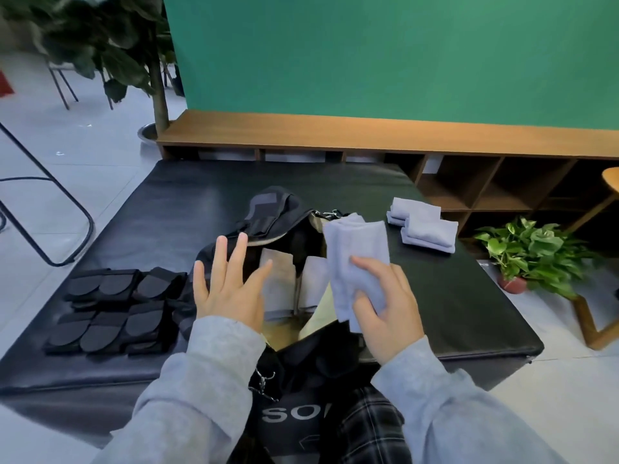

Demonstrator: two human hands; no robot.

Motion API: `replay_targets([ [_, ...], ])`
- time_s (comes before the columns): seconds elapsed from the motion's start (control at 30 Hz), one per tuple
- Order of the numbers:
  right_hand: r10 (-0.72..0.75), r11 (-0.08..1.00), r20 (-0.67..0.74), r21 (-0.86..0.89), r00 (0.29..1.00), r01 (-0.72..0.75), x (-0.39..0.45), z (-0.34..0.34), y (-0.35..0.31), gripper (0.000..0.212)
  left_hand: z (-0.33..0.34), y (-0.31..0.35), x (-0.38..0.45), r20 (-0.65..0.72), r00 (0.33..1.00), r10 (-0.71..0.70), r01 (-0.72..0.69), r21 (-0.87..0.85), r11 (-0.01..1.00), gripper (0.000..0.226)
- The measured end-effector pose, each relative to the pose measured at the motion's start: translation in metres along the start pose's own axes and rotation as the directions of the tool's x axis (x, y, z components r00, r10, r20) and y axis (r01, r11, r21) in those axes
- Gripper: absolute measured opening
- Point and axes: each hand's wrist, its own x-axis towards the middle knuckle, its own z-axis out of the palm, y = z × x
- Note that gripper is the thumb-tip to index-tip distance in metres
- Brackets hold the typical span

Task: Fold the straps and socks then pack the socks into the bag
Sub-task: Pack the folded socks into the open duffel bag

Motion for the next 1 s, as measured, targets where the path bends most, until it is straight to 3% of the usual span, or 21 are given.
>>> replay_targets([
  [0.1,0.035,0.999,0.095,0.022,0.995,-0.037,0.007,0.021,-0.008,0.061,-0.008,-0.005,0.006,0.036,0.994,-0.100,0.097,0.090,0.991,0.070],
  [0.23,0.012,1.000,0.226,0.021,0.974,-0.017,0.014,0.048,-0.016,0.054,-0.023,-0.011,0.025,0.234,0.937,-0.259,0.218,0.185,0.958,0.053],
  [0.33,0.069,0.998,0.332,-0.026,0.941,-0.064,0.020,0.062,-0.018,0.048,-0.026,-0.013,0.035,0.268,0.919,-0.288,0.259,0.140,0.956,0.057],
  [0.43,0.114,0.986,0.336,-0.152,0.935,-0.065,0.022,0.070,-0.010,0.045,-0.034,-0.009,0.043,0.289,0.916,-0.280,0.249,0.139,0.958,0.069],
  [0.53,0.269,0.956,0.339,-0.212,0.901,-0.205,0.018,0.074,0.000,0.045,-0.044,-0.004,0.051,0.267,0.933,-0.241,0.213,0.132,0.968,0.077],
  [0.63,0.350,0.927,0.312,-0.251,0.883,-0.278,0.018,0.069,0.007,0.046,-0.054,0.003,0.058,0.243,0.950,-0.195,0.191,0.040,0.981,0.077],
  [0.8,0.415,0.884,0.336,-0.367,0.846,-0.288,0.026,0.072,0.014,0.052,-0.063,0.011,0.063,0.337,0.935,-0.114,0.169,-0.139,0.976,0.075],
  [0.87,0.392,0.900,0.356,-0.339,0.848,-0.274,0.027,0.078,0.013,0.052,-0.063,0.010,0.063,0.357,0.929,-0.096,0.178,-0.205,0.963,0.079],
  [1.0,0.222,0.973,0.333,-0.011,0.916,-0.232,0.031,0.085,-0.004,0.048,-0.062,0.005,0.059,0.352,0.934,-0.056,0.190,-0.359,0.914,0.084],
])
